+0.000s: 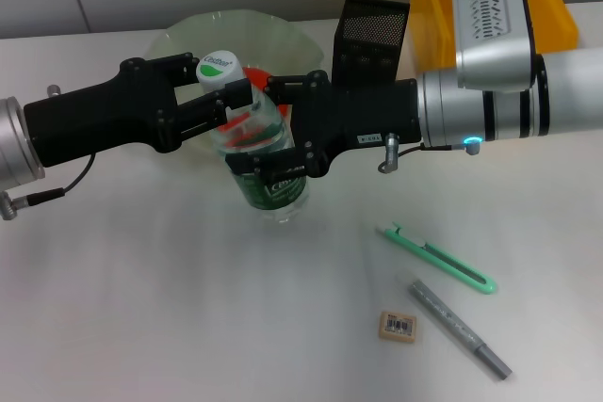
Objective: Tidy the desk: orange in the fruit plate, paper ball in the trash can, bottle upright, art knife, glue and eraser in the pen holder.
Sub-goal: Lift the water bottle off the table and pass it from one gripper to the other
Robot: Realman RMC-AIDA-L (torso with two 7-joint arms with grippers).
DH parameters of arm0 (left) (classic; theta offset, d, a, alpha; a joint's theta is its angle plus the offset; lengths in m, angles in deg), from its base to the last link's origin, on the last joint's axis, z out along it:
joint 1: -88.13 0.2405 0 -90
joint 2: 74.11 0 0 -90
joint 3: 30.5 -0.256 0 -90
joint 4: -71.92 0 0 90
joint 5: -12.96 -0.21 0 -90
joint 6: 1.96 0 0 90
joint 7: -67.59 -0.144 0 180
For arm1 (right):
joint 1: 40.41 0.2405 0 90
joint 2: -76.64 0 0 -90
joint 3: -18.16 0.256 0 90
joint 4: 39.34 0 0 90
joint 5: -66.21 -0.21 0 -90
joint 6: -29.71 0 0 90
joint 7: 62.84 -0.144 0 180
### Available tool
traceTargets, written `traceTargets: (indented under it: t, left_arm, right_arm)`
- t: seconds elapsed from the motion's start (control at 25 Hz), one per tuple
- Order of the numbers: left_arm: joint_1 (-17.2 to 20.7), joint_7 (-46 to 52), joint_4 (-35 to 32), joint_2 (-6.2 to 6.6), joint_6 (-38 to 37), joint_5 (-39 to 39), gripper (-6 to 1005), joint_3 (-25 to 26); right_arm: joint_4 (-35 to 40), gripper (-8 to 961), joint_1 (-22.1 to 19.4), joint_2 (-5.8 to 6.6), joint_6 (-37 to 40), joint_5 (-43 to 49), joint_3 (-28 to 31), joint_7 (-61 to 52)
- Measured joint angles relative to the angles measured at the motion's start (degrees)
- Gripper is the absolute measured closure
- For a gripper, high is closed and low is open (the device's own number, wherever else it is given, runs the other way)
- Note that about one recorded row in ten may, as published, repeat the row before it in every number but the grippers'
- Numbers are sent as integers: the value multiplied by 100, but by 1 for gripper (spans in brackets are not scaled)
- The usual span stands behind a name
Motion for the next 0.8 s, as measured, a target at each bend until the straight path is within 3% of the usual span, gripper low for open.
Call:
traceTargets:
  t: [0.8]
  left_arm:
    - [6,-15,15,22,57,-143,549,6]
  right_arm:
    - [17,186,-20,1,-38,-138,-36,11]
